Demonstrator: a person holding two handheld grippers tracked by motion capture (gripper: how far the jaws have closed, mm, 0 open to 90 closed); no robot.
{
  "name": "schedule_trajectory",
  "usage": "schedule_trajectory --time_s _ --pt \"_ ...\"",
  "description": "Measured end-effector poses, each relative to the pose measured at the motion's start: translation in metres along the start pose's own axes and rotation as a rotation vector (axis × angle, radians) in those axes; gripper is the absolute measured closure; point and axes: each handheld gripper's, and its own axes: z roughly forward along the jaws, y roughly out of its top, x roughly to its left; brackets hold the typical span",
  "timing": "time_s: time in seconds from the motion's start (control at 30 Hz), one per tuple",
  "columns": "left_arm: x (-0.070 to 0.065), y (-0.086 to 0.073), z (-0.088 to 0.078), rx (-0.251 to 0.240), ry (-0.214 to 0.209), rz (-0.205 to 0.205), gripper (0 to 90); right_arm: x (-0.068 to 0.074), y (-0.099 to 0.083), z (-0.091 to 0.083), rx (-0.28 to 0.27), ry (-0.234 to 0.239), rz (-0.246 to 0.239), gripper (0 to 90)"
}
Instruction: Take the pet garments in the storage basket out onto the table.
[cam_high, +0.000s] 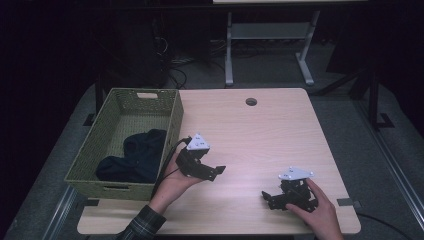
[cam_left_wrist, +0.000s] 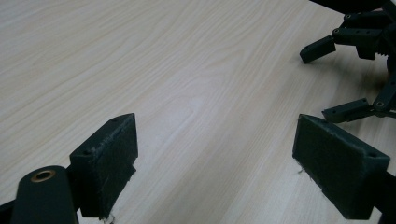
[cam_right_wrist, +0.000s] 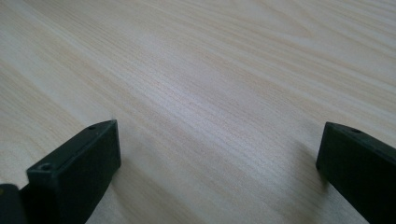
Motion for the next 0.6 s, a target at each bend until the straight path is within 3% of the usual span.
schedule_trajectory --time_s 0.6 --pt "0.008 0.02 -0.013 -0.036 0.005 0.004 13.8 0.0 0.0 0.0 0.001 0.0 0.0 0.0"
